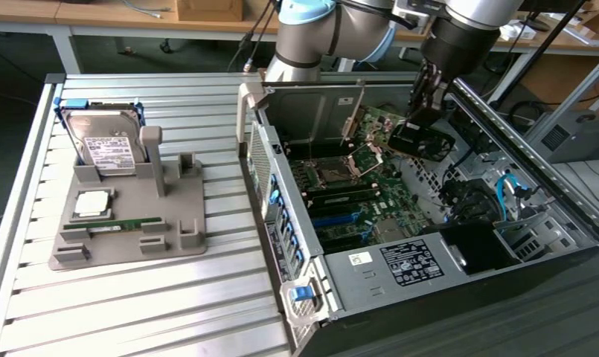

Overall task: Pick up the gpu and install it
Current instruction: 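Insert the gpu into the slot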

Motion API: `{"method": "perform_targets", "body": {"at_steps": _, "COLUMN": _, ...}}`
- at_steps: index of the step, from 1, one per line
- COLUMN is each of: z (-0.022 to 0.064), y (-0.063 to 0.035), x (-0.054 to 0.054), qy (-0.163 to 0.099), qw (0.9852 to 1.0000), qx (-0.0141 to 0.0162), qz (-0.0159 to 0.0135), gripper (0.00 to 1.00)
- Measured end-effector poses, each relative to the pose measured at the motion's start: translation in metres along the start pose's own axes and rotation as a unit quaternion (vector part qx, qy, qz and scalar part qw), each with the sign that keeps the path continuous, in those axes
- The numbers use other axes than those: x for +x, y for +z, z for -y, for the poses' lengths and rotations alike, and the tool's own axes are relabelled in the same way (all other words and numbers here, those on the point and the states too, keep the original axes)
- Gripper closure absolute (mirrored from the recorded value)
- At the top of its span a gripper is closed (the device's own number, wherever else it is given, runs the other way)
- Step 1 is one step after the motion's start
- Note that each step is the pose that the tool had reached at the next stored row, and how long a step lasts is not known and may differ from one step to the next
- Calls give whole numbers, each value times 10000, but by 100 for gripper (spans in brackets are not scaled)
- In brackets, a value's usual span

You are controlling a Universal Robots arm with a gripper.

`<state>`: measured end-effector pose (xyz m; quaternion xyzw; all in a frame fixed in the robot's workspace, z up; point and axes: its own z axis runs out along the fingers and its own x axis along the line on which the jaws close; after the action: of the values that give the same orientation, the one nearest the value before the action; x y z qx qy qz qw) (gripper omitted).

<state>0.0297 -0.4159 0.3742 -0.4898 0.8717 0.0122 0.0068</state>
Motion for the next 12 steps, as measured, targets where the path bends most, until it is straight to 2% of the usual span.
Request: {"method": "perform_targets", "body": {"at_steps": 12, "z": 0, "y": 1, "x": 0, "qy": -256, "qw": 9997, "qx": -6, "qz": -3, "gripper": 73}}
